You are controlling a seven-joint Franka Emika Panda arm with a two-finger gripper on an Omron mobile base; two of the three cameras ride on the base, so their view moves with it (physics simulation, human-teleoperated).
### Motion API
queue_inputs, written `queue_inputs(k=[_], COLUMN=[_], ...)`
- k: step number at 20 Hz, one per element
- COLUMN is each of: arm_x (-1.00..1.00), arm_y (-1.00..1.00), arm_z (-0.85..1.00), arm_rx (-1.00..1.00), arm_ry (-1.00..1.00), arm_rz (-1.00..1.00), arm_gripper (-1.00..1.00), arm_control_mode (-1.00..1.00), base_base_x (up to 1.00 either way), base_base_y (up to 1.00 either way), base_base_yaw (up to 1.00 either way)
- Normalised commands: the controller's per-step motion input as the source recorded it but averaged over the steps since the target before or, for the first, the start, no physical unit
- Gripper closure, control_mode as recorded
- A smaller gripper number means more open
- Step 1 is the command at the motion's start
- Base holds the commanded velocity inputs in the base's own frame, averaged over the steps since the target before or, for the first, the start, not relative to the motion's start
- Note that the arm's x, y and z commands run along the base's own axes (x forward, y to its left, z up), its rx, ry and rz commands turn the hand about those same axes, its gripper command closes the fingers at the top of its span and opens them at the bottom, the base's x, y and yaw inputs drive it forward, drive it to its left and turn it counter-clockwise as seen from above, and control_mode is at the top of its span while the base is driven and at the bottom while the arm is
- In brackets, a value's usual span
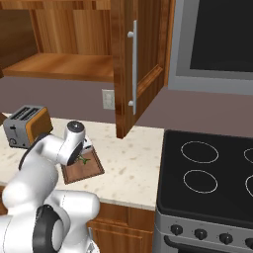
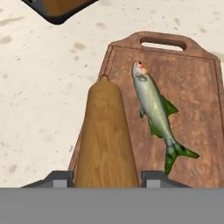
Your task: Open the cabinet, retrieve the rolling pin, and place it next to the meat on the cutting board to prepare for tenderizing.
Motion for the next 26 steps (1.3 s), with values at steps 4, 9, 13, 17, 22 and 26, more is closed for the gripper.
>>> queue_inputs(k=[4,9,13,17,22,26], arm_x=[0.15,0.04,0.0,0.0,0.0,0.0], arm_y=[0.0,0.0,0.0,0.06,0.07,0.0], arm_z=[-0.28,-0.27,-0.24,-0.27,-0.17,-0.05], arm_rx=[0.0,0.0,0.01,0.0,0.01,0.02], arm_ry=[0.0,0.0,-0.01,0.0,0.0,0.0], arm_rz=[-0.06,-0.04,0.0,0.0,0.0,0.0], arm_gripper=[1.0,1.0,1.0,1.0,-1.0,-1.0], arm_control_mode=[-1.0,-1.0,-1.0,-1.0,-1.0,-1.0], base_base_x=[0.0,0.0,0.0,0.0,0.0,0.0], base_base_y=[0.0,0.0,0.0,0.0,0.0,0.0], base_base_yaw=[0.0,0.0,0.0,0.0,0.0,0.0])
